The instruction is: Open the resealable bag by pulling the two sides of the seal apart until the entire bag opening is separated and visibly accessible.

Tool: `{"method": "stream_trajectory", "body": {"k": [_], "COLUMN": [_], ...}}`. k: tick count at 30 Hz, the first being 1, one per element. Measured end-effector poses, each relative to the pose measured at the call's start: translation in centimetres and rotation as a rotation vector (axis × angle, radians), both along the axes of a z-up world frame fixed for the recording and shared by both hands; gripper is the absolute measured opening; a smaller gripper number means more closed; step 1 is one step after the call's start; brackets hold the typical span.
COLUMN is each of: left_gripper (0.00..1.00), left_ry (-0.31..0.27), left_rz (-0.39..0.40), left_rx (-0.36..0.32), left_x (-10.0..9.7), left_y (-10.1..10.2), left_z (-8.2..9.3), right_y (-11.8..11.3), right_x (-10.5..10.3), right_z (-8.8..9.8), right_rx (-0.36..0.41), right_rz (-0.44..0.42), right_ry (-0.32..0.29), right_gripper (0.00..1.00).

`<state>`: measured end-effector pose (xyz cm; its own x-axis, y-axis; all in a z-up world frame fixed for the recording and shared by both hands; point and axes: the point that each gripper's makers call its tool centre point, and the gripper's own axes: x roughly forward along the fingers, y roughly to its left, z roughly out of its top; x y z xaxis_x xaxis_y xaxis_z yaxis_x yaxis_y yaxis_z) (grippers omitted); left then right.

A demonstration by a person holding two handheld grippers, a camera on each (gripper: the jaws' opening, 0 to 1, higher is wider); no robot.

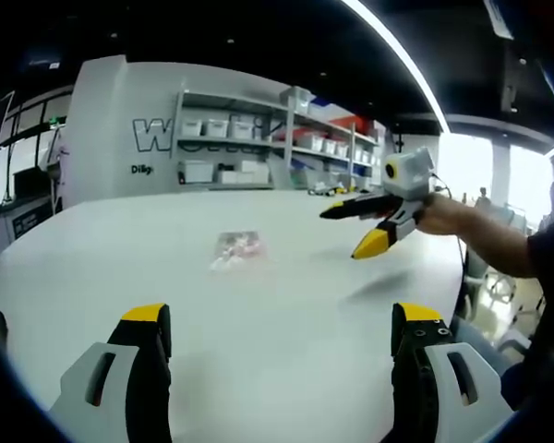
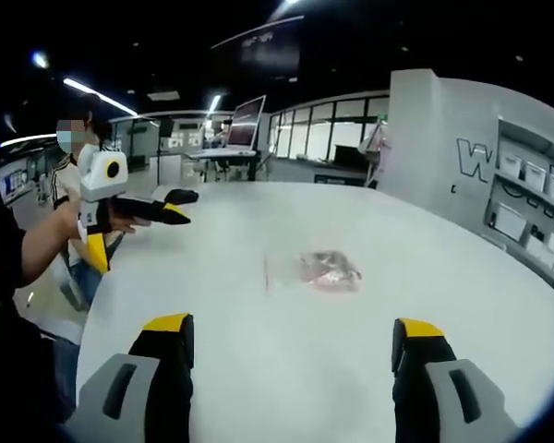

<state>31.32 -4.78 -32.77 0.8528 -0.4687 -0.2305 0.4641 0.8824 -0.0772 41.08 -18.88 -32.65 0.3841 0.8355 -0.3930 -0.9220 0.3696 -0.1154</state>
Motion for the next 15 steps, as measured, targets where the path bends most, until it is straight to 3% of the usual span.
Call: {"method": "stream_trajectory", "body": {"k": [15], "left_gripper": [0.99], "left_ry": [0.0], "left_rz": [0.0], "left_rx": [-0.006], "left_x": [0.22], "left_y": [0.12], "left_z": [-0.15], "right_y": [0.75], "right_x": [0.24], "right_z": [-0.27], "right_rx": [-0.018], "right_rz": [0.011], "right_ry": [-0.011], "right_gripper": [0.88]}}
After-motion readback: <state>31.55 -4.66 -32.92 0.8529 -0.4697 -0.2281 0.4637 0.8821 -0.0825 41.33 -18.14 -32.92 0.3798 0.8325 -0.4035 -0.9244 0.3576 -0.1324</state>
